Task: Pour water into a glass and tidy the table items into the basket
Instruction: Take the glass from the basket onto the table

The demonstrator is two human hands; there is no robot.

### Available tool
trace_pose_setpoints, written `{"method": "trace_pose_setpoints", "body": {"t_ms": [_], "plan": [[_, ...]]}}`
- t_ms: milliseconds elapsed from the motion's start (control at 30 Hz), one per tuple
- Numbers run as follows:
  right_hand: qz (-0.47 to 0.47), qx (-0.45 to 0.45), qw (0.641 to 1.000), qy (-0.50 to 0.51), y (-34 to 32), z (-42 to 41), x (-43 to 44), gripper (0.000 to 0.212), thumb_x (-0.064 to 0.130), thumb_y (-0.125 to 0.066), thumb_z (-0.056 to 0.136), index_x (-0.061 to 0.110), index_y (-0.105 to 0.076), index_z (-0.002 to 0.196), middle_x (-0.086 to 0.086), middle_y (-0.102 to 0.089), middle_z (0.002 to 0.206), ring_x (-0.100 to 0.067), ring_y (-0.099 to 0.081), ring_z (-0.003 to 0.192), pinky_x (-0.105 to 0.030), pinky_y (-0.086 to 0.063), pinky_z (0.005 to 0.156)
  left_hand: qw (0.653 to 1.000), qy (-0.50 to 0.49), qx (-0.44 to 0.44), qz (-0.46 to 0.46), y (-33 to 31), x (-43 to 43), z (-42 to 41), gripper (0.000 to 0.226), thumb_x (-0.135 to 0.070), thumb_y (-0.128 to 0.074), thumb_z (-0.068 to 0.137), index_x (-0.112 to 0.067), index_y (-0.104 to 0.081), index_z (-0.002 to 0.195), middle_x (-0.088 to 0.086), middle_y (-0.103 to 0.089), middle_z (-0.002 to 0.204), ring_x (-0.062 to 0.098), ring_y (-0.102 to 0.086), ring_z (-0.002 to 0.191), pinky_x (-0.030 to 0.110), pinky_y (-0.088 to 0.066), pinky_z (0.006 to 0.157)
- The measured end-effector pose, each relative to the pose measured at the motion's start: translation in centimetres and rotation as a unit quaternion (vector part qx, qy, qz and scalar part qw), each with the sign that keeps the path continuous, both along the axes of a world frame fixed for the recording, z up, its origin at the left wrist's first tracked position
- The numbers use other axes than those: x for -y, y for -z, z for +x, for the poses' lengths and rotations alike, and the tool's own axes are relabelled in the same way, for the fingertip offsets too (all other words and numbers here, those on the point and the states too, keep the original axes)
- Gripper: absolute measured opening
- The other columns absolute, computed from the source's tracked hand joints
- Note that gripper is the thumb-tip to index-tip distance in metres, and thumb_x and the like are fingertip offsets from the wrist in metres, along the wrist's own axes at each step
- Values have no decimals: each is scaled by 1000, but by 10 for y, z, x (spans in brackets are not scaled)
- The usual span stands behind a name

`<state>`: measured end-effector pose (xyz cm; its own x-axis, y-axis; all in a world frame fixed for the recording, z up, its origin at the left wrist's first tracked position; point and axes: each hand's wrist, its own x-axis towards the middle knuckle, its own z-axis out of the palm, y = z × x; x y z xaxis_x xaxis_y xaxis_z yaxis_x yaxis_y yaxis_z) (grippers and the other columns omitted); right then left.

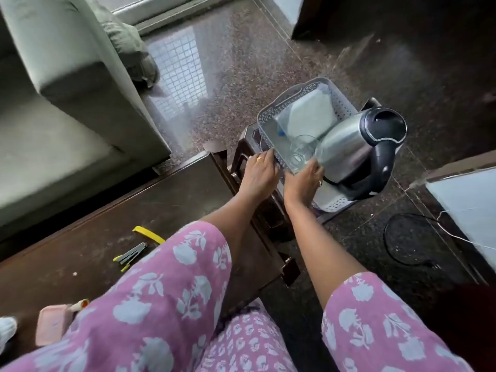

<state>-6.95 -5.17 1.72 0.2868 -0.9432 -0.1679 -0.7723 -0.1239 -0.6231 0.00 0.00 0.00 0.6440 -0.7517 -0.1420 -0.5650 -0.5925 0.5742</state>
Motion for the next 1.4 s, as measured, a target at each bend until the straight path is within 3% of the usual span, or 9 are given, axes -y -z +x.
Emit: {"method": "trace_pose_setpoints", "body": {"t_ms": [100, 167, 333, 433, 567, 767, 933, 1100, 1400], "plan": [[-60, -72, 993, -70, 8, 11, 25, 48, 6, -54, 89, 4, -36, 133, -20, -34, 142, -36, -39, 126, -40, -40, 100, 998, -4, -6, 60, 6, 22, 7, 48, -17, -35, 92, -4, -32, 138, 14, -42, 141, 32, -31, 133, 45, -16, 111], [-91, -125, 977, -148, 17, 20, 42, 46, 2, -39, 94, 7, -30, 138, -20, -26, 147, -35, -29, 133, -39, -30, 109, 996, 0, -21, 88, 10, 34, 11, 50, -15, -33, 91, -9, -28, 141, 9, -36, 146, 33, -21, 137, 50, -5, 113], [-10, -237, 937, -258, 24, 31, 75, 69, 7, -52, 89, 18, -13, 145, -24, -7, 153, -42, -8, 140, -46, -8, 116, 990, -17, -59, 125, 22, 50, 13, 55, -13, -40, 84, -18, -31, 139, 10, -22, 152, 34, -6, 140, 60, 16, 106], [3, -268, 916, -298, 21, 34, 89, 71, 6, -59, 84, 21, -20, 142, -22, -15, 150, -43, -19, 136, -47, -24, 112, 989, -5, -54, 140, 27, 54, 12, 58, -9, -41, 81, -22, -33, 137, 12, -17, 153, 36, -1, 140, 62, 19, 103], [-28, -256, 918, -301, 16, 35, 95, 58, 8, -65, 80, 20, -38, 130, -16, -39, 131, -38, -46, 116, -42, -41, 94, 990, -22, -56, 129, 27, 56, 10, 65, -1, -40, 77, -23, -34, 138, 9, -14, 154, 35, -1, 140, 62, 17, 104], [-45, -200, 941, -270, -9, 37, 90, 62, 10, -68, 73, 20, -40, 128, -14, -38, 129, -42, -40, 117, -42, -40, 96, 994, -82, -64, 41, 11, 53, 12, 69, 5, -38, 75, -24, -35, 138, 1, -29, 149, 31, -14, 136, 53, -6, 111], [-78, -148, 950, -265, -45, 55, 70, 65, 17, -68, 74, 19, -37, 130, -12, -36, 126, -43, -46, 108, -51, -46, 88, 984, -153, -71, -62, -10, 41, 18, 65, 3, -43, 82, -24, -30, 140, 2, -41, 142, 27, -25, 131, 39, -15, 93], [-99, -103, 929, -342, -55, 79, 26, 71, 10, -67, 73, 13, -33, 136, -16, -35, 130, -42, -49, 109, -43, -46, 90, 959, -248, -66, -116, -24, -9, 25, 67, 3, -38, 80, -26, -32, 140, 2, -44, 140, 25, -34, 125, 37, -16, 89], [21, -120, 854, -505, 19, 110, -83, 91, 21, -76, 63, 16, -29, 141, -16, -35, 129, -42, -50, 110, -42, -43, 96, 922, -368, -109, -56, 30, -139, 28, 67, 5, -40, 79, -21, -33, 140, 4, -39, 143, 23, -36, 128, 44, -25, 104]]}}
